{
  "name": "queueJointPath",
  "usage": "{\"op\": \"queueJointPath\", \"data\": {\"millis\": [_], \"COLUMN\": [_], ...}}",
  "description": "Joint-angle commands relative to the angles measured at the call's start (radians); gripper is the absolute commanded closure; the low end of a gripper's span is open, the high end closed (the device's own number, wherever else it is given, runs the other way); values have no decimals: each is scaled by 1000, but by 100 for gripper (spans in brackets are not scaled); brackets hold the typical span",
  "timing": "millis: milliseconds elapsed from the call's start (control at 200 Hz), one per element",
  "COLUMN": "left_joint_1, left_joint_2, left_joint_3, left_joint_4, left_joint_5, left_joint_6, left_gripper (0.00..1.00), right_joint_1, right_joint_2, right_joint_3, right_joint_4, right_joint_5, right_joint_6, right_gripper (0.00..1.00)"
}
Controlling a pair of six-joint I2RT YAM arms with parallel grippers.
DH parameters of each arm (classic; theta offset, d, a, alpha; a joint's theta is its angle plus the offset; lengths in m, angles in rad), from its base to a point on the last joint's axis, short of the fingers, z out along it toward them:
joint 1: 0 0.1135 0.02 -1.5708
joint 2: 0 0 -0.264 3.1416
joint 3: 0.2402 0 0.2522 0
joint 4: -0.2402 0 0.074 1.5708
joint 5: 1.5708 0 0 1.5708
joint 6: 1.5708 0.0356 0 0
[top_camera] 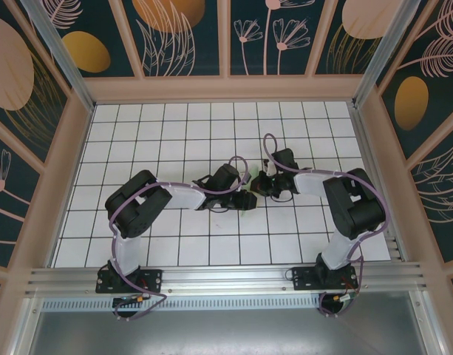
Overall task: Fold a paper plane with a square sheet of paper (fold left side to right side)
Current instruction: Fold the wing for the fifth time at the center of the table.
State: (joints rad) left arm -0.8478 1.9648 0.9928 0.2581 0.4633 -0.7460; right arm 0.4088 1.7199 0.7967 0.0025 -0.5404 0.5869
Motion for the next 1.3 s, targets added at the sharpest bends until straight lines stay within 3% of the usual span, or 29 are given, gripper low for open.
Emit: {"op": "queueJointPath", "data": {"millis": [0, 545, 1296], "left_joint_1": [-4, -4, -4], "left_joint_2": [62, 66, 92], "left_joint_3": [-34, -60, -60], "left_joint_4": [-85, -76, -69], "left_joint_5": [-14, -6, 11], "left_joint_6": [-12, -35, -41], "left_gripper": [67, 69, 69], "right_joint_1": [16, 14, -69], "right_joint_2": [24, 107, 167], "right_joint_3": [36, 95, 196], "right_joint_4": [9, -92, -86], "right_joint_5": [-10, 209, 214], "right_joint_6": [8, -87, -153], "right_gripper": [93, 93, 92]}}
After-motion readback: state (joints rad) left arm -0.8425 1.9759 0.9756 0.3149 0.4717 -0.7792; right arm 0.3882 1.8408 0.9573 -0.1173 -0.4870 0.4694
